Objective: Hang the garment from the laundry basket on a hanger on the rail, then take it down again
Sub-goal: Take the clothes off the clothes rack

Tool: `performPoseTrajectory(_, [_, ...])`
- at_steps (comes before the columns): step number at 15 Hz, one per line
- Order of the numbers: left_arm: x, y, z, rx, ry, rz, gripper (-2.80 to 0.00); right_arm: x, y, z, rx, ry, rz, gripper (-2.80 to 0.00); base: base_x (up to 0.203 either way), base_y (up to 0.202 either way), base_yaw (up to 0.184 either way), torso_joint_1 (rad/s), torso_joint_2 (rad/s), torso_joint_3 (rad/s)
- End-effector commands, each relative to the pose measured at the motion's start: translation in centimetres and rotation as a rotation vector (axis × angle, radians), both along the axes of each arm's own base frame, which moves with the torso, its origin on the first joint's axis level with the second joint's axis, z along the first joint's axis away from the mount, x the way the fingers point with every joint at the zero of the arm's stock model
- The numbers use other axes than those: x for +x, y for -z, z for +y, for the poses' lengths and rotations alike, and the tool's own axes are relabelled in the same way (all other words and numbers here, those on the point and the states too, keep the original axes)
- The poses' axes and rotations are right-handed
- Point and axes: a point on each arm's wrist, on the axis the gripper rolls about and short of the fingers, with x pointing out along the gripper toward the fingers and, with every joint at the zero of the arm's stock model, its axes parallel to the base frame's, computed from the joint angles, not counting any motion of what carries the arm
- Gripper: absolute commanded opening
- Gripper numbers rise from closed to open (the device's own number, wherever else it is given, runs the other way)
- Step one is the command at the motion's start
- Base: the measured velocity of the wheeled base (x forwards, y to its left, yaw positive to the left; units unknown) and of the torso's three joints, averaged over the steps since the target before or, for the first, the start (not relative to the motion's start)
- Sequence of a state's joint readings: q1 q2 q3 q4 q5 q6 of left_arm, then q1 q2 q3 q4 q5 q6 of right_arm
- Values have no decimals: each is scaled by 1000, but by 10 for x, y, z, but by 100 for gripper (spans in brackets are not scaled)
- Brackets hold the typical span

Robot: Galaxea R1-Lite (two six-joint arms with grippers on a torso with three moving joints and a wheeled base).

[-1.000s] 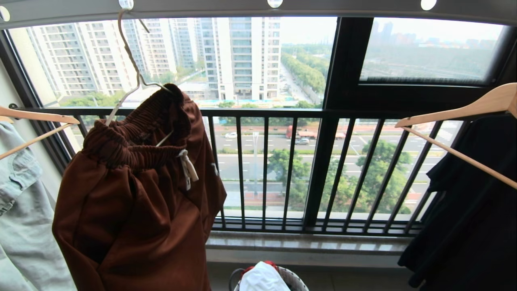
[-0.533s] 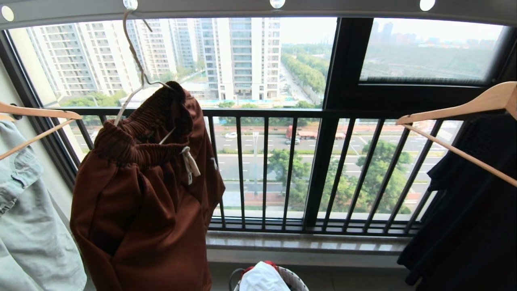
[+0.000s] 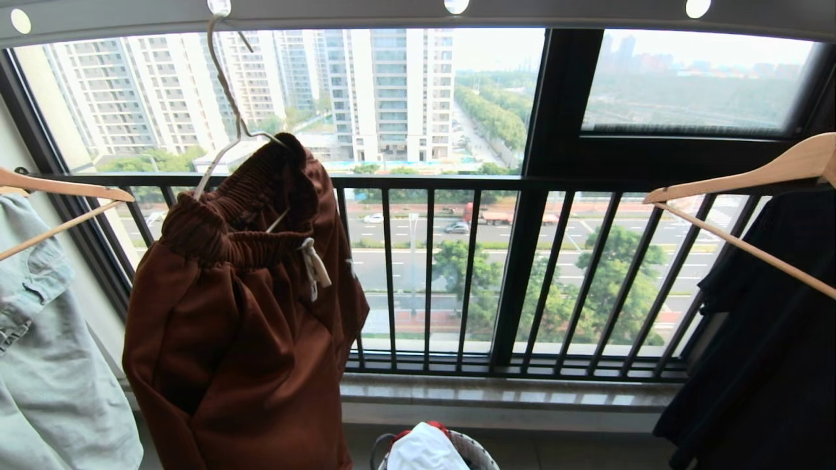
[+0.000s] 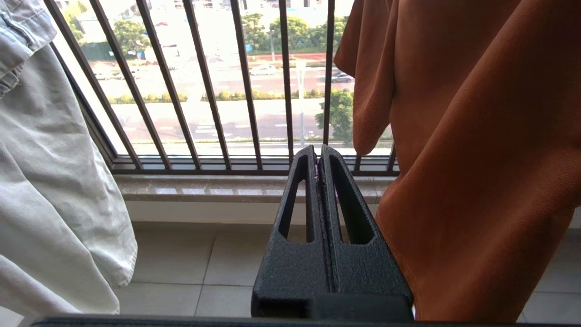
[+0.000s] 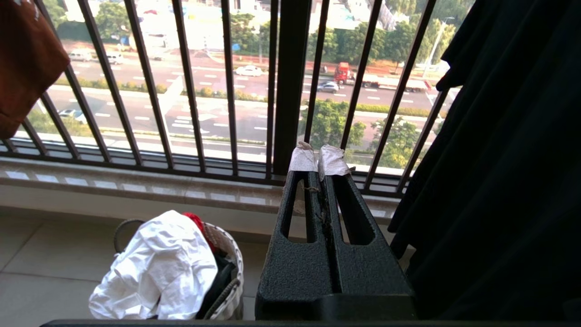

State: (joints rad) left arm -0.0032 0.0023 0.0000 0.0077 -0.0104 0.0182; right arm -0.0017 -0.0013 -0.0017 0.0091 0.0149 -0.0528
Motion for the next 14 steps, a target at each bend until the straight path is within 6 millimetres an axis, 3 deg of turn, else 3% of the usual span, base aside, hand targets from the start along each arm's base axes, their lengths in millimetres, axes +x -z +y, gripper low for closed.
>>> performPoseTrajectory(1, [0,0,0,2,0,-1,-280,0,0,0,-4,-2,1,-280,0,0,0,0,0,0])
performPoseTrajectory(9, [0,-1,0,-3,-7,-4,-280,0,0,0,-19,-7,3,-280,0,0,0,0,0,0])
performPoseTrajectory(11, [-4,-13,0,-34,-2,-46,-280,0,0,0,-18,-7,4,-280,0,0,0,0,0,0])
performPoseTrajectory(14, [-9,-52,-1,-93,41,-66,-280,0,0,0,-18,-7,4,-280,0,0,0,0,0,0])
